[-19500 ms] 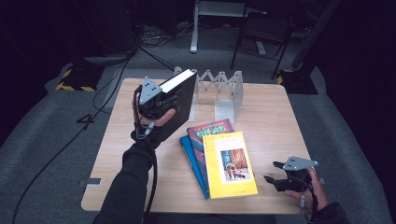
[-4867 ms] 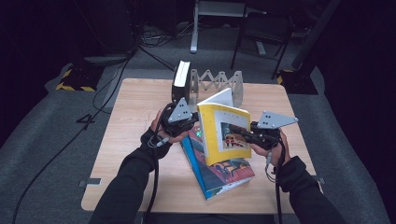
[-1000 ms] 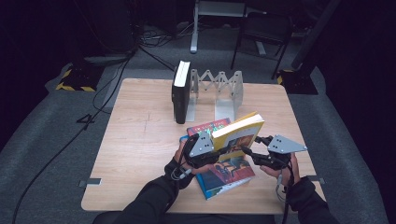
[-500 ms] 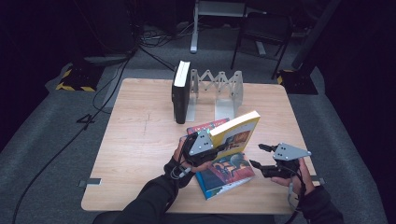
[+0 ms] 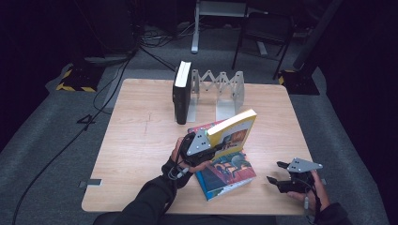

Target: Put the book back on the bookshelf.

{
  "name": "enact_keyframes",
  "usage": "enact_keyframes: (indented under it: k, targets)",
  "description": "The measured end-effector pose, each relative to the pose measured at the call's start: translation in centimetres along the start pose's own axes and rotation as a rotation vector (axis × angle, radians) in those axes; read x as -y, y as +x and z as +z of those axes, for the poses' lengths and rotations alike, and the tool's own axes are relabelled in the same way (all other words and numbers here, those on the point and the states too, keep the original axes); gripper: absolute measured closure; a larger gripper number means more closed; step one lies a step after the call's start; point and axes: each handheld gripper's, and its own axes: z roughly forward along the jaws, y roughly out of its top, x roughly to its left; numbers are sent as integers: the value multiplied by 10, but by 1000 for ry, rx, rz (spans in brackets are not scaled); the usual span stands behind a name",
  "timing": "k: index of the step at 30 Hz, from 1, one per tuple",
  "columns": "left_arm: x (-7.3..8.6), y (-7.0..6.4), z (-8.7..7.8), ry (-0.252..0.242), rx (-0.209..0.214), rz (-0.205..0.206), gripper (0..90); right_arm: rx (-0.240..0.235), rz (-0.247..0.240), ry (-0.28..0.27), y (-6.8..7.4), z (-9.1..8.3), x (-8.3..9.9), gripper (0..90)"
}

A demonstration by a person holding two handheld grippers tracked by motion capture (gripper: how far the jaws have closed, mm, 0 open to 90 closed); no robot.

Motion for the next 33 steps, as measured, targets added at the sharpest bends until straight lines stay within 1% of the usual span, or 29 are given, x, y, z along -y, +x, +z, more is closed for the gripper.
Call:
enact_keyframes:
  k: [2, 3, 4, 6, 8, 10, 11, 13, 15, 17, 19, 21, 23, 25, 28, 29, 33]
  targets:
    - [0, 0, 0, 3, 1, -1, 744, 1, 4, 14, -1, -1, 7, 259]
    - [-1, 0, 0, 5, 0, 9, 744, -3, 6, 18, -1, -2, 9, 259]
    - [-1, 1, 0, 6, 0, 9, 743, -7, 10, 21, -1, -2, 11, 260]
    - [-1, 1, 1, 5, 0, 1, 743, -13, 21, 32, -2, -2, 16, 260]
    - [-1, 1, 1, 4, -5, -1, 744, -11, 17, 36, -3, -2, 18, 257]
    - [-1, 1, 1, 1, -10, -3, 746, -18, 45, 29, -6, -3, 21, 257]
    - [-1, 1, 1, 0, -14, 3, 748, -12, 53, 26, -7, -3, 21, 254]
    - [-4, 1, 2, 9, -16, 31, 749, -12, 66, 21, -9, -3, 23, 236]
    - [-8, 2, 3, 0, -33, 22, 750, -18, 79, 19, -11, -2, 24, 205]
    - [-11, 5, 6, 4, -67, 29, 750, -15, 88, 21, -12, -1, 24, 200]
    - [-13, 11, 7, 1, -85, 22, 751, -11, 80, 16, -12, -1, 24, 200]
    - [-14, 16, 9, 2, -110, 17, 751, -1, 64, 13, -11, -1, 24, 200]
    - [-17, 22, 9, 0, -135, 14, 751, 2, 59, 10, -10, -1, 24, 200]
    - [-19, 29, 8, -4, -163, 8, 751, 0, 66, 7, -11, -1, 24, 200]
    - [-24, 44, 2, -15, -217, -4, 751, -1, 74, 4, -13, 0, 25, 200]
    - [-24, 44, 2, -15, -217, -4, 751, -1, 76, 4, -13, 0, 25, 200]
    - [-24, 63, -6, -11, -292, -10, 751, -4, 83, 4, -13, 0, 25, 200]
